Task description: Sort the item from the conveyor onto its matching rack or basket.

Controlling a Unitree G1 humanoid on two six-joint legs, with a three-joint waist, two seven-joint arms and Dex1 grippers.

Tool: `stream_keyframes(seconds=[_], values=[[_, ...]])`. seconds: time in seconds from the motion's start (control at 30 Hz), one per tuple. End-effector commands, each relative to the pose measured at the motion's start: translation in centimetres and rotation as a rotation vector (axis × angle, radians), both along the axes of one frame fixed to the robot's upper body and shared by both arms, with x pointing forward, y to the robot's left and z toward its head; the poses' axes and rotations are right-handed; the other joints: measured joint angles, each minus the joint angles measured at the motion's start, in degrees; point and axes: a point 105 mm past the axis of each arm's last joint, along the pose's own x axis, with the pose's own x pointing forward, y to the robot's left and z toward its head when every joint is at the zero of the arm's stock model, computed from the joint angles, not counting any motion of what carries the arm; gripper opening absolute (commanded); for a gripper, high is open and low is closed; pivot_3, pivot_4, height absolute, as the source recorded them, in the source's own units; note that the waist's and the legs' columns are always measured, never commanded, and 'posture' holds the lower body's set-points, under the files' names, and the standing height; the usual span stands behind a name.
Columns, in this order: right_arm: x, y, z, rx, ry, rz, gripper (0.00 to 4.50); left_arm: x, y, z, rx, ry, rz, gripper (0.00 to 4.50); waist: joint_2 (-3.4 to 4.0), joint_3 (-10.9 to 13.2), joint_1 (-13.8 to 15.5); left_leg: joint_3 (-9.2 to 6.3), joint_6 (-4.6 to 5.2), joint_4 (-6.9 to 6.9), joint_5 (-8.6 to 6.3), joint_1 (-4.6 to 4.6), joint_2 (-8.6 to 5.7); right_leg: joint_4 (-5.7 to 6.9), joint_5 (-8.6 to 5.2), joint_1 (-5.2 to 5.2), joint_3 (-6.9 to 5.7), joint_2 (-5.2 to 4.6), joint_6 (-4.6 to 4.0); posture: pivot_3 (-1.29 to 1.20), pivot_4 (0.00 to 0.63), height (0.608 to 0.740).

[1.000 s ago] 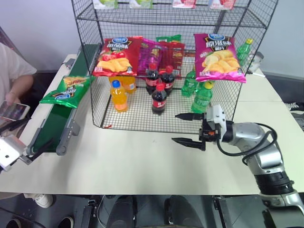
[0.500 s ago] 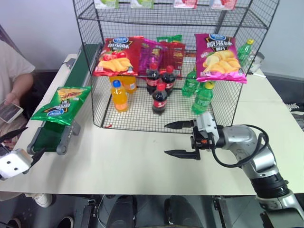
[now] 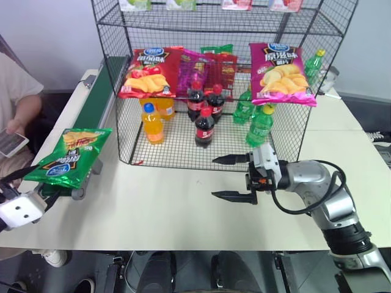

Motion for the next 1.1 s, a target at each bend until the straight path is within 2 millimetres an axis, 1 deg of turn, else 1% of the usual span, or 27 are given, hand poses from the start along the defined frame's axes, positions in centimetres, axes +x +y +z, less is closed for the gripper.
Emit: stream_keyframes(seconds=[0.03,0.23,0.37,0.4,0.47,0.53,0.63,0.7,0.73,0.83,0.9,0.93,1.0,1.07,1.1], values=[[0.2,-0.6,0.9,-0.007,-0.051,-0.02,4.49,0.4,0.1,0.4,0.014,-0.016,0.002,4.5,0.0,0.0,0.01,0.0,0.0,0.0,0.0,0.0,0.0,-0.01,0.0,0.0,0.0,0.0,0.0,0.0,0.15,0.739],[0.4,-1.0,0.8,-0.017,-0.06,-0.05,4.49,1.3,-0.4,0.4,0.007,-0.024,-0.015,4.5,0.0,0.0,0.02,0.0,0.0,-0.01,0.0,0.0,0.0,-0.01,0.0,-0.01,-0.01,0.0,0.0,0.0,0.15,0.739],[0.7,-1.3,0.9,-0.021,-0.071,-0.069,4.49,1.4,-0.5,-0.4,-0.007,0.007,-0.022,4.5,0.0,0.0,-0.03,0.01,0.0,-0.01,0.0,-0.01,-0.01,-0.01,0.0,0.0,-0.02,0.0,0.01,0.0,0.15,0.739],[0.7,-1.3,0.9,-0.023,-0.074,-0.071,4.5,1.4,-0.7,-0.6,-0.02,0.021,-0.029,4.25,0.0,0.0,-0.01,0.01,0.0,-0.01,0.0,-0.01,-0.01,-0.01,0.0,0.0,-0.02,0.0,0.01,0.0,0.15,0.739],[0.9,-1.4,1.0,-0.024,-0.081,-0.079,4.5,1.5,-1.0,-0.8,-0.039,0.034,-0.037,3.59,0.0,0.0,0.03,0.01,0.0,-0.01,0.0,-0.01,-0.01,-0.01,0.0,0.0,-0.03,0.01,0.01,0.0,0.15,0.739],[1.1,-1.5,1.1,-0.023,-0.085,-0.085,4.5,1.6,-1.1,-0.6,-0.047,0.032,-0.037,2.62,-0.01,0.0,0.04,0.01,0.0,0.0,0.0,-0.01,-0.01,-0.01,0.0,0.0,-0.03,0.01,0.01,0.0,0.15,0.739],[1.2,-1.6,1.1,-0.024,-0.095,-0.091,4.5,1.7,-1.3,-0.6,-0.062,0.039,-0.047,1.0,0.0,0.0,0.05,0.01,0.0,0.0,0.0,-0.01,-0.01,-0.01,0.0,0.0,-0.03,0.01,0.01,0.0,0.15,0.739],[1.3,-1.6,1.1,-0.026,-0.098,-0.092,4.5,1.7,-1.5,-0.6,-0.077,0.037,-0.056,0.03,-0.01,0.0,0.06,0.01,0.0,0.0,0.0,-0.01,-0.02,-0.01,0.01,0.01,-0.03,0.01,0.01,0.0,0.15,0.739],[1.3,-1.6,1.1,-0.026,-0.098,-0.093,4.5,1.7,-1.7,-0.4,-0.095,0.029,-0.06,0.03,0.0,0.0,0.06,0.01,0.0,0.0,0.0,-0.01,-0.02,-0.01,0.01,0.01,-0.04,0.01,0.01,0.0,0.15,0.739],[1.4,-1.6,1.0,-0.031,-0.101,-0.092,4.5,1.3,-3.0,0.5,-0.258,0.019,-0.115,0.03,0.0,0.0,0.04,0.01,0.0,0.0,0.0,-0.01,-0.02,-0.01,0.01,0.01,-0.04,0.02,0.02,0.0,0.15,0.739],[1.5,-1.6,0.9,-0.034,-0.104,-0.093,4.5,0.8,-4.0,2.4,-0.494,-0.001,-0.163,0.03,0.0,0.0,0.03,0.01,0.0,0.0,0.0,-0.01,-0.01,0.0,0.01,0.01,-0.03,0.02,0.01,0.0,0.15,0.739],[1.5,-1.6,0.9,-0.035,-0.106,-0.094,4.5,0.4,-4.5,3.2,-0.579,0.007,-0.196,0.03,-0.02,-0.01,-0.03,0.01,0.0,0.01,0.0,0.0,-0.01,0.0,0.01,0.01,-0.03,0.01,0.01,0.0,0.15,0.739],[1.6,-1.6,0.8,-0.037,-0.108,-0.097,4.5,-0.9,-5.7,4.2,-0.721,0.092,-0.267,0.03,-0.02,-0.01,-0.23,0.0,0.0,0.02,0.0,-0.02,0.02,0.0,0.01,0.0,-0.04,0.01,0.01,0.0,0.15,0.739],[1.7,-1.7,0.8,-0.037,-0.11,-0.098,4.5,-1.9,-6.7,4.9,-0.783,0.157,-0.325,0.03,-0.01,0.0,-0.74,-0.01,-0.01,0.0,0.0,-0.01,0.03,0.0,0.0,0.0,-0.03,0.01,0.01,0.0,0.15,0.739],[1.8,-1.7,0.8,-0.034,-0.109,-0.1,4.5,-2.5,-7.2,5.4,-0.854,0.21,-0.344,0.03,0.01,0.0,-0.9,-0.02,-0.01,0.01,0.01,0.0,0.02,0.0,0.0,0.01,-0.03,0.01,0.01,0.0,0.15,0.739]])
